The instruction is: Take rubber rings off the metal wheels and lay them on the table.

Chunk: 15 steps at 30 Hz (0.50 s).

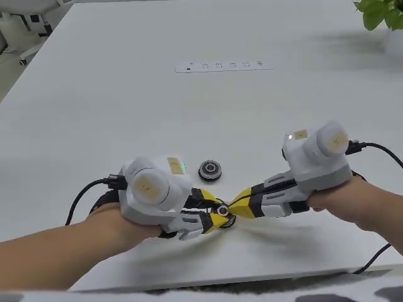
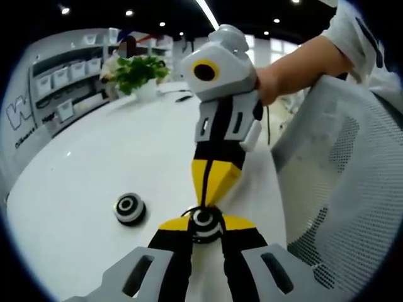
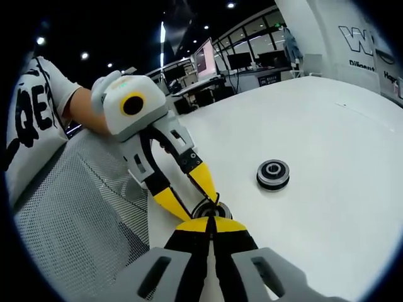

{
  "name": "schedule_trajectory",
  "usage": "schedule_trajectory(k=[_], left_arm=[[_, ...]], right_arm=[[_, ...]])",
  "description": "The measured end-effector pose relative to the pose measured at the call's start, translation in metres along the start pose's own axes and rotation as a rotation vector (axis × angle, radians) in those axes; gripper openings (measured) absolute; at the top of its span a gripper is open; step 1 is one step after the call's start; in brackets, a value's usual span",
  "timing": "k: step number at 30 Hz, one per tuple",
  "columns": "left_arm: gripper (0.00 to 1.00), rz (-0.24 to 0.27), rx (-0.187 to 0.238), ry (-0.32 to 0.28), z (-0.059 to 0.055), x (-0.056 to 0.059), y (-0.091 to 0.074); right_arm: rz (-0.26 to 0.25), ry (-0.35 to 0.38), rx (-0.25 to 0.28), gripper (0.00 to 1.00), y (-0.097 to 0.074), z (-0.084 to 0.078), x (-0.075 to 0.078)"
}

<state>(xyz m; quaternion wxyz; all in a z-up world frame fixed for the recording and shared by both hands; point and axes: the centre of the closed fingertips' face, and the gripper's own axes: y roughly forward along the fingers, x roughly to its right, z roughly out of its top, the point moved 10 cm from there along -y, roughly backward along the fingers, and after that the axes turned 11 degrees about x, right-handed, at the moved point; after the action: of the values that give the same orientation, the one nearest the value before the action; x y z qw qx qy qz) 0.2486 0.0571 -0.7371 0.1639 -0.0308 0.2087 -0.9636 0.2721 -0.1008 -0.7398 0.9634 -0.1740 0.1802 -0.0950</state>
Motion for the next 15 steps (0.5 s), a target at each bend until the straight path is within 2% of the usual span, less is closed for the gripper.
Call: schedule_trajectory(k=[8,11,15], left_arm=[[0.26,-0.024,0.025,-0.016,0.007,-0.001,-0.01],[0.3,-0.032,0.038,-0.048,0.009,0.0,-0.014],[0.34,-0.024,0.055,-0.038,0.013,0.001,-0.022]], right_arm=[[0.003,0.01,0.009,0.0,0.0,0.001,0.0],[0.005,0.013,0.012,0.0,0.0,0.002,-0.001],[0.008,0.015,0.013,0.0,0.0,0.002,-0.001]])
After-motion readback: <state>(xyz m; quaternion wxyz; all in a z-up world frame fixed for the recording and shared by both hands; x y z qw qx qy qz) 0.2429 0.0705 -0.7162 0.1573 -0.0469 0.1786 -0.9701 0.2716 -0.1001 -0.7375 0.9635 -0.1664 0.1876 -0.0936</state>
